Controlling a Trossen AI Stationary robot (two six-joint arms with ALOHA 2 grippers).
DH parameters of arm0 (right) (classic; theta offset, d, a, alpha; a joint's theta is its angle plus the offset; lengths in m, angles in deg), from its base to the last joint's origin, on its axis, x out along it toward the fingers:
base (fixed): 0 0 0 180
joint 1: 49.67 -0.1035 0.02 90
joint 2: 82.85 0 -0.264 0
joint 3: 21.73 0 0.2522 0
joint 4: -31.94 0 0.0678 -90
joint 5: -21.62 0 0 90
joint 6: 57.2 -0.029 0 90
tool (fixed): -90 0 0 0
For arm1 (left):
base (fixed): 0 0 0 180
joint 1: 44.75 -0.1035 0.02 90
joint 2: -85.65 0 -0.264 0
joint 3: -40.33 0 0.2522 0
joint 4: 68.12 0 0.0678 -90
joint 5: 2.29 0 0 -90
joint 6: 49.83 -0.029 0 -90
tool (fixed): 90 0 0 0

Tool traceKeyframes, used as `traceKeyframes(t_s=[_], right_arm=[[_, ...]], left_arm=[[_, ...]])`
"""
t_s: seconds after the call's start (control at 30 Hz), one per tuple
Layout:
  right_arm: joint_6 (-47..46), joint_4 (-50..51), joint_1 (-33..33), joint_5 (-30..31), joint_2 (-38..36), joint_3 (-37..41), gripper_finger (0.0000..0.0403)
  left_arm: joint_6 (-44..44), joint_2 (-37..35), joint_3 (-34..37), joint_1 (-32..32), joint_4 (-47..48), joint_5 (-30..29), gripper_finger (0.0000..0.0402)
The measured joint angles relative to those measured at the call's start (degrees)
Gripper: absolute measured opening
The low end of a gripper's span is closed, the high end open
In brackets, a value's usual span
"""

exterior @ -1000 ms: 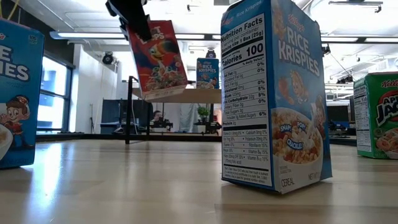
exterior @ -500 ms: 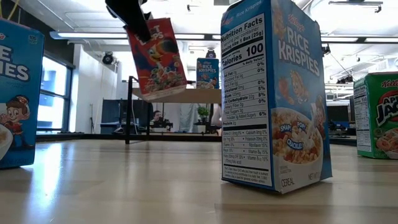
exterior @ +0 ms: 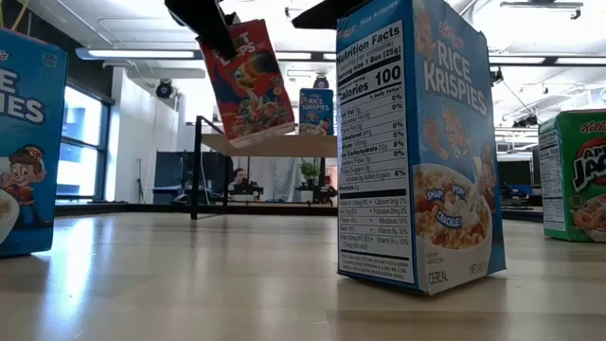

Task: Stack cereal on shelf
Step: Put the left red cereal box on the shelf

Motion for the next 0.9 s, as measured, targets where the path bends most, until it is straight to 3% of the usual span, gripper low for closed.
traceKeyframes(t_s=[0.9], right_arm=[[-1.54, -2.64, 0.88, -0.85, 1.86, 0.0, 0.0261]], left_arm=[[-2.37, -0.04, 0.04, 1.19, -11.23, -0.16, 0.0142]])
